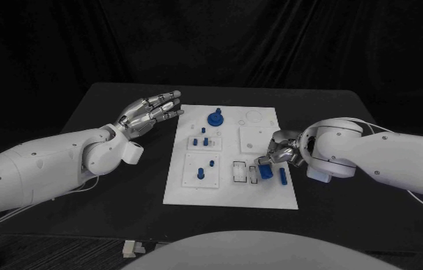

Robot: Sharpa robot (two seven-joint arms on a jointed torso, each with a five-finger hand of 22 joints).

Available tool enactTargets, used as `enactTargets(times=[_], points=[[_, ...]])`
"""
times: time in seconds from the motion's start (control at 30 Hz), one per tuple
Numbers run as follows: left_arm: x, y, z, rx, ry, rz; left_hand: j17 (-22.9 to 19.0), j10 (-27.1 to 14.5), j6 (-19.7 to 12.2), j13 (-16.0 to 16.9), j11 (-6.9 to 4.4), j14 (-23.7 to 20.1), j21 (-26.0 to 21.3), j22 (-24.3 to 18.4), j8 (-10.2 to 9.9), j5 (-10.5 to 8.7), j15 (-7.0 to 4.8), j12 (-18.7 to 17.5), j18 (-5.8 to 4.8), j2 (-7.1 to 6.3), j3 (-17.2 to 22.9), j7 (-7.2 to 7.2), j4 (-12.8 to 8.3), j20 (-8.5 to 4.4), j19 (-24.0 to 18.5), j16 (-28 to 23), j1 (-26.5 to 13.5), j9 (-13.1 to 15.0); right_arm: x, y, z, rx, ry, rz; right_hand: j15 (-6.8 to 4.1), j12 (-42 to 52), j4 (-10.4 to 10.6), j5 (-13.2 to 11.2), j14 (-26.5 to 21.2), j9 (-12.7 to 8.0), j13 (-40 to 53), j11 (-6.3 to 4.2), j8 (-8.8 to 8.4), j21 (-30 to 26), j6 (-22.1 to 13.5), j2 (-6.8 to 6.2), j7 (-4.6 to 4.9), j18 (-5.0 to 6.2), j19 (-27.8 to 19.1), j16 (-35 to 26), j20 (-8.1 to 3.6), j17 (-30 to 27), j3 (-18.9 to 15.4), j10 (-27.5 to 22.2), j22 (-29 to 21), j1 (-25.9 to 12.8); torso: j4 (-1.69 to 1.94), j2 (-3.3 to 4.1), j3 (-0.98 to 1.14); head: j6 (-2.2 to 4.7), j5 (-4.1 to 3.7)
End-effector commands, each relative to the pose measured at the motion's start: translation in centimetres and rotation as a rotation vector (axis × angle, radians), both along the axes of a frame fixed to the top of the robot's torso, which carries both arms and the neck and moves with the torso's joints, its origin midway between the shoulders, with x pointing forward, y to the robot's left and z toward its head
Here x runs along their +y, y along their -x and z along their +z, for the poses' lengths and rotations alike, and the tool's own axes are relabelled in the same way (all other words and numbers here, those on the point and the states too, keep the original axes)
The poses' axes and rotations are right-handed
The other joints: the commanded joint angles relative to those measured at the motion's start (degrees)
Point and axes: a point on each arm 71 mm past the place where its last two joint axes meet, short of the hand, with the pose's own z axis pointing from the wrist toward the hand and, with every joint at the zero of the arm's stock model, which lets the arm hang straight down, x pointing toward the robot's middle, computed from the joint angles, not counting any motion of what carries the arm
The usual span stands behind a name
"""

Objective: Assemble the parts on the task board

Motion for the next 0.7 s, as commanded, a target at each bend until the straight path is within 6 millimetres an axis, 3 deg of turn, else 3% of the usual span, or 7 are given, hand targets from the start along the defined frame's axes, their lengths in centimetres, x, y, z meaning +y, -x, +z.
enactTargets(times=[0.03, 0.23, 0.37, 0.43, 0.7], points=[[-0.2, 0.0, 0.0, -0.002, 0.019, -0.007, 0.05, 0.01, -0.37, 0.05, 0.21, -0.13, 0.19, 0.01, 0.02, 0.17, 0.24, 0.20, 0.27, 0.50, 0.06, 0.20, -0.21, -0.04, 0.23, 0.17, 0.08, -0.06, 0.5, -0.1, 0.9, 0.026, -0.140, -0.103, -0.58, 0.20, -8.84, 9.55, 3.78, 0.53, 15.09, -0.57, 0.32, -0.22, -0.22, 0.28, -0.08, -0.25, 1.60, -0.29, 0.03, 1.65, 9.84, 6.26, 10.73, -0.86, -0.06, -0.01, 0.03, -0.01, 0.07], [-0.2, 0.0, 0.0, -0.002, 0.019, -0.007, 0.05, 0.03, -0.38, 0.05, 0.23, -0.14, 0.21, 0.06, 0.02, 0.17, 0.24, 0.20, 0.27, 0.51, 0.06, 0.21, -0.21, -0.04, 0.27, 0.16, 0.06, -0.06, 1.3, -0.3, 1.2, 0.069, -0.186, -0.132, -0.54, 0.20, -8.56, 8.78, 3.70, 1.22, 15.09, -0.51, 0.58, -0.40, -0.70, 0.31, -0.01, -0.21, 1.52, -0.48, 0.06, 1.20, 10.64, 6.26, 10.66, -2.43, -0.01, -0.03, 0.01, -0.01, 0.15], [-0.2, 0.0, 0.0, -0.002, 0.019, -0.008, 0.05, 0.03, -0.38, 0.05, 0.23, -0.14, 0.21, 0.06, 0.02, 0.17, 0.24, 0.20, 0.27, 0.51, 0.06, 0.21, -0.21, -0.04, 0.27, 0.16, 0.06, -0.06, 1.7, -0.4, 0.7, 0.100, -0.182, -0.125, -0.46, 0.20, -8.32, 4.14, 3.64, 1.95, 15.09, -0.43, 0.76, -0.54, -1.32, 0.38, 0.04, -0.18, 1.43, -0.60, 0.13, 0.86, 10.96, 6.26, 10.61, -3.92, -0.01, -0.01, -0.01, -0.01, 0.16], [-0.2, 0.0, 0.0, -0.001, 0.020, -0.009, 0.05, 0.03, -0.38, 0.05, 0.23, -0.14, 0.21, 0.06, 0.02, 0.17, 0.24, 0.20, 0.27, 0.51, 0.06, 0.21, -0.21, -0.04, 0.27, 0.16, 0.06, -0.06, 2.0, -0.3, 0.3, 0.120, -0.175, -0.121, -0.29, 0.20, -7.92, 0.07, 3.53, 2.05, 15.09, -0.21, 0.36, -0.87, -2.21, 0.40, 0.28, -0.11, 1.29, -0.86, 0.26, 0.32, 10.77, 6.26, 10.50, -4.93, 0.07, -0.01, -0.02, -0.01, 0.13], [-0.3, 0.0, 0.0, 0.001, 0.021, -0.012, 0.04, 0.02, -0.53, 0.03, 0.26, -0.16, 0.20, -0.03, -0.01, 0.16, 0.25, 0.12, 0.27, 0.55, 0.08, 0.23, -0.21, -0.04, 0.26, 0.15, 0.00, -0.08, 2.7, -0.3, -1.0, 0.129, -0.140, -0.094, -0.08, 0.20, -7.56, -3.35, 3.42, 2.04, 15.09, 0.04, -0.05, -1.55, -2.88, 0.46, 0.56, 0.03, 1.05, -1.16, 0.46, -0.28, 10.54, 6.26, 10.29, -5.78, -0.04, 0.02, 0.01, -0.01, 0.24]])
